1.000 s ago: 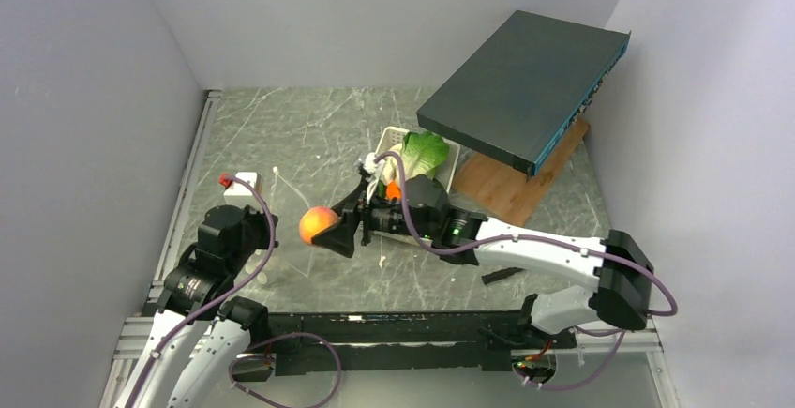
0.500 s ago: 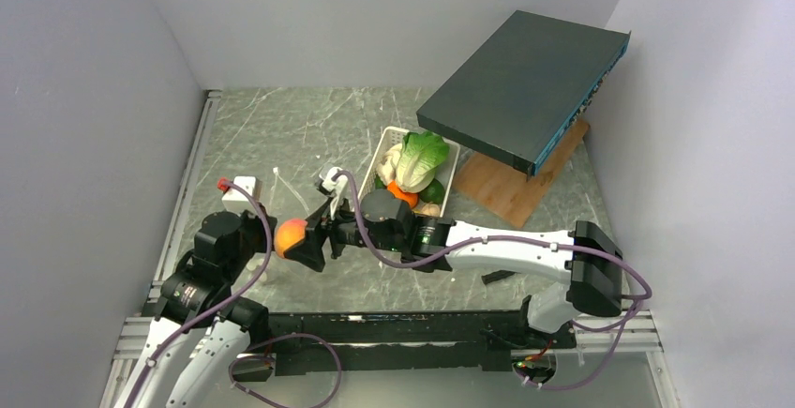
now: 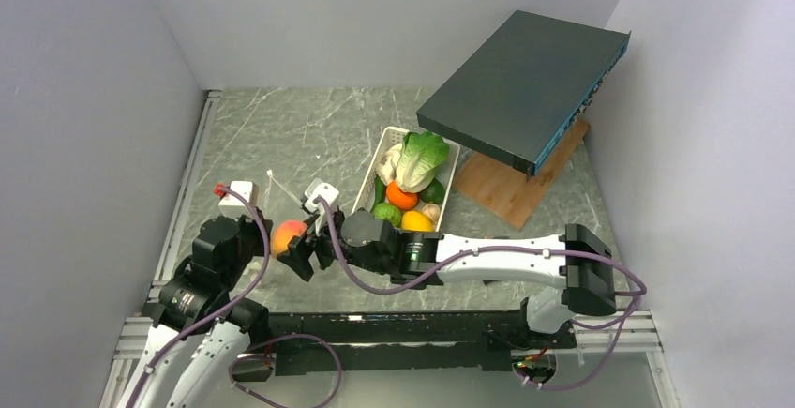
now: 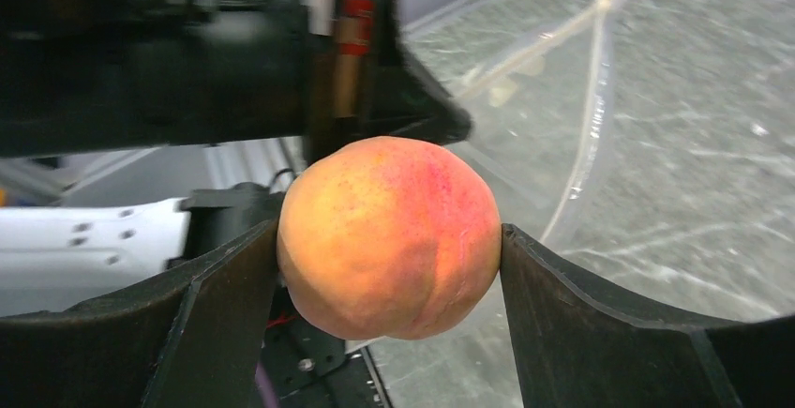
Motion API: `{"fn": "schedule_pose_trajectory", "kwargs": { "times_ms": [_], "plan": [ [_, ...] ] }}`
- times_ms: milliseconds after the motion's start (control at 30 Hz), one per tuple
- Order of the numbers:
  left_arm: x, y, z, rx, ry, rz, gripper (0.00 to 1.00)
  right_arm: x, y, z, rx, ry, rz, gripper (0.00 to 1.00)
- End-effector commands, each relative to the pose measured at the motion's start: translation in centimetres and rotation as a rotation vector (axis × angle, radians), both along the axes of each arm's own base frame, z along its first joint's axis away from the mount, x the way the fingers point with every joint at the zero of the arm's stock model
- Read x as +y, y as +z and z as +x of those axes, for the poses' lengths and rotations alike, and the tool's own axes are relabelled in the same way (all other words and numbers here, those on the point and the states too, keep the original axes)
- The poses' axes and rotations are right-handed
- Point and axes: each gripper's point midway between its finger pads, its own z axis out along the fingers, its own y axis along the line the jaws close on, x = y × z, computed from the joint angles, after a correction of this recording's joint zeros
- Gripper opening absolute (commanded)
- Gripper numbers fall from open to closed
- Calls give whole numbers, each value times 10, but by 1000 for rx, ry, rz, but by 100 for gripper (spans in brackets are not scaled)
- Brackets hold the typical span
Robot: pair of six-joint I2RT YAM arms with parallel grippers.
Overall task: Place the food in the zip-top bag and seal the zipper
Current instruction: Place the fake fruit in the zipper food storage bag.
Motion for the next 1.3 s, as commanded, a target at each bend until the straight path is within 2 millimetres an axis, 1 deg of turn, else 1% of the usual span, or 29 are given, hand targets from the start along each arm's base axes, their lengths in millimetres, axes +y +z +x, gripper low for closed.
{"fn": "schedule_pose_trajectory", "kwargs": {
  "times_ms": [0,67,133,233,300,400,433,467,533,567,633,700,800,867,1000,1100,1200,1267],
  "plan": [
    [-20,30,1,-104,-82,-93,0,-15,-40,47,-51,-246,-121,23],
    [-19,31,0,-110,-77,-96,0,-20,-47,49,-57,-258,-130,23],
    [-17,33,-1,-119,-70,-101,0,-24,-49,49,-50,-268,-134,23],
    [-17,34,-2,-130,-68,-103,0,-24,-47,46,-45,-258,-121,24],
    [-17,34,-2,-130,-70,-105,0,-19,-43,43,-43,-230,-108,27],
    [-18,34,-2,-127,-74,-104,0,-12,-37,37,-17,-194,-90,41],
    [-18,34,-2,-125,-73,-103,0,-10,-35,33,-11,-176,-80,49],
    [-18,33,-2,-122,-73,-104,0,-9,-34,31,-6,-161,-72,59],
    [-19,34,-2,-124,-78,-104,0,-7,-32,28,8,-147,-65,77],
    [-19,34,-2,-126,-81,-104,0,-7,-31,27,11,-143,-66,83],
    [-19,35,-3,-129,-80,-106,0,-9,-30,26,12,-140,-71,93],
    [-19,35,-4,-130,-78,-109,0,-12,-28,28,10,-155,-75,98],
    [-19,35,-4,-134,-80,-110,0,-17,-21,29,2,-162,-72,99],
    [-19,35,-4,-133,-80,-109,0,-20,-13,29,-10,-161,-60,99],
    [-18,36,-4,-135,-76,-109,0,-33,10,31,-41,-183,-44,99],
    [-18,36,-4,-136,-78,-108,0,-52,29,34,-69,-217,-8,98],
    [-18,36,-4,-136,-74,-107,0,-78,37,41,-103,-274,9,94],
    [-16,35,-3,-133,-64,-105,0,-97,34,48,-123,-330,-6,93]
  ]
}}
